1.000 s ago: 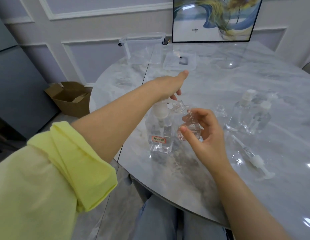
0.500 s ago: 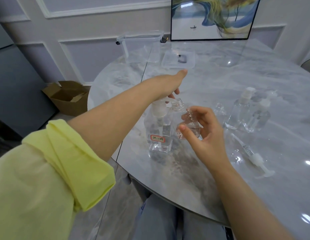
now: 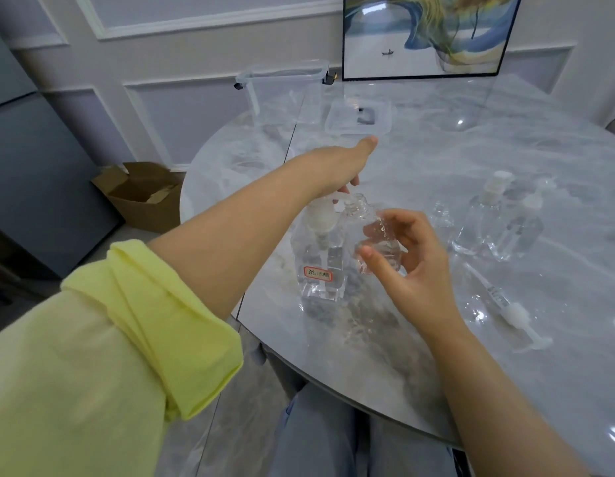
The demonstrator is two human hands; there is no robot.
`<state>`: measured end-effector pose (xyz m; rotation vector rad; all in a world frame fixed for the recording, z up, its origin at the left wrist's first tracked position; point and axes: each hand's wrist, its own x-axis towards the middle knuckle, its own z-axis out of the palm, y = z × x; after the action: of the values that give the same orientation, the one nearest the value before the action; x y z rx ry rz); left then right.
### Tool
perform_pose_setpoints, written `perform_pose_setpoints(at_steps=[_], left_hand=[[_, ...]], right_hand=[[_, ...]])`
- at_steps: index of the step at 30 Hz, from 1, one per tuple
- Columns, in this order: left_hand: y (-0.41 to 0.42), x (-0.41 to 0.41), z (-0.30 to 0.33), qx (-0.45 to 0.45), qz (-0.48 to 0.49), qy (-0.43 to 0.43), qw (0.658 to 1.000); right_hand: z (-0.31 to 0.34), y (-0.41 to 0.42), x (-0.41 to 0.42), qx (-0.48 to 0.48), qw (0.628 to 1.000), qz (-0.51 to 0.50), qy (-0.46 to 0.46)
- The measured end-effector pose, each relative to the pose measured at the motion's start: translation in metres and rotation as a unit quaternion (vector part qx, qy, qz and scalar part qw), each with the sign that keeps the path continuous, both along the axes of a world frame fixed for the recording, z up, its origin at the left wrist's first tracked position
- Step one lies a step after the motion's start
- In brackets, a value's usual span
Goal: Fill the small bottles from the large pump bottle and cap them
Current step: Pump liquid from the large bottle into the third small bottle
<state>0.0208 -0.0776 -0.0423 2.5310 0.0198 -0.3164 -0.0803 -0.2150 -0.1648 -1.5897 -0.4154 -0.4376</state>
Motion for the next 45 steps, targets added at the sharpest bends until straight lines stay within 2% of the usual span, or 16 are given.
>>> perform_pose_setpoints(at_steps=[17, 27, 45], left_hand=[[-0.0037, -0.0017, 0.0012, 0.021, -0.002, 0.007, 1.0], [-0.0015, 0.0, -0.0004, 0.009, -0.017, -0.028, 0.999], [0.0018, 0.0006, 0.0045, -0.018, -0.019, 0.031, 0.999]], right_hand=[[-0.0018, 0.0001, 0.0003, 0.018, 1.0, -0.002, 0.013], [-0.002, -0.0002, 0.0008, 0.018, 1.0, -0.005, 0.008], [-0.0011, -0.0001, 0.0008, 0.008, 1.0, 0.001, 0.007]])
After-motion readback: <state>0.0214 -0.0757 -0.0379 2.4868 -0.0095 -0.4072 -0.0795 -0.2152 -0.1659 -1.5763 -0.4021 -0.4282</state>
